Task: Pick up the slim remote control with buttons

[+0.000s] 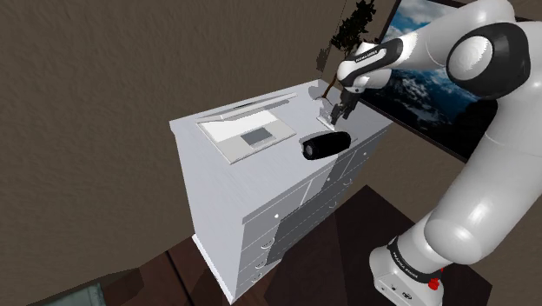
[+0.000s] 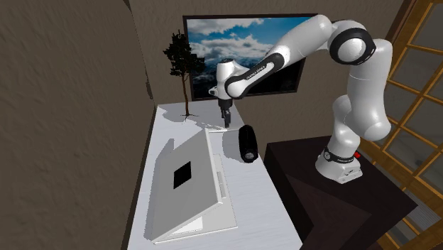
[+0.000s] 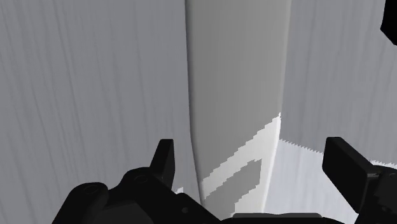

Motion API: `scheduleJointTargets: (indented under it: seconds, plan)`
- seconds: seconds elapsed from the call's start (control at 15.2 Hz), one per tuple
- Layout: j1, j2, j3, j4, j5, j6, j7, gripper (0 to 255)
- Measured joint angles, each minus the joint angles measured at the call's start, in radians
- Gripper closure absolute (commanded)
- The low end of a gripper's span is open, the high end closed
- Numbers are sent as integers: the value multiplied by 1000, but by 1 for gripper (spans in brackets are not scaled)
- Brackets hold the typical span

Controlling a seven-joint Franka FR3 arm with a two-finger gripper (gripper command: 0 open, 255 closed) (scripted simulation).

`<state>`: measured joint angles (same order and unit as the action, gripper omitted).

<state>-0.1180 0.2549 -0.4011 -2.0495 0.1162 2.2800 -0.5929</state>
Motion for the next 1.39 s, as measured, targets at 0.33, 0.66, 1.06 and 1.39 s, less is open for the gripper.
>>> scheduleJointTargets:
  seconds: [0.33, 0.66, 1.06, 1.39]
  plan:
    - [-14, 62, 12, 3, 33, 52, -25, 0]
    - [-18, 81, 17, -5, 45, 78, -32, 255]
    - [-18, 82, 17, -4, 46, 78, -33, 255]
    - [-15, 65, 12, 0, 35, 58, -28, 255]
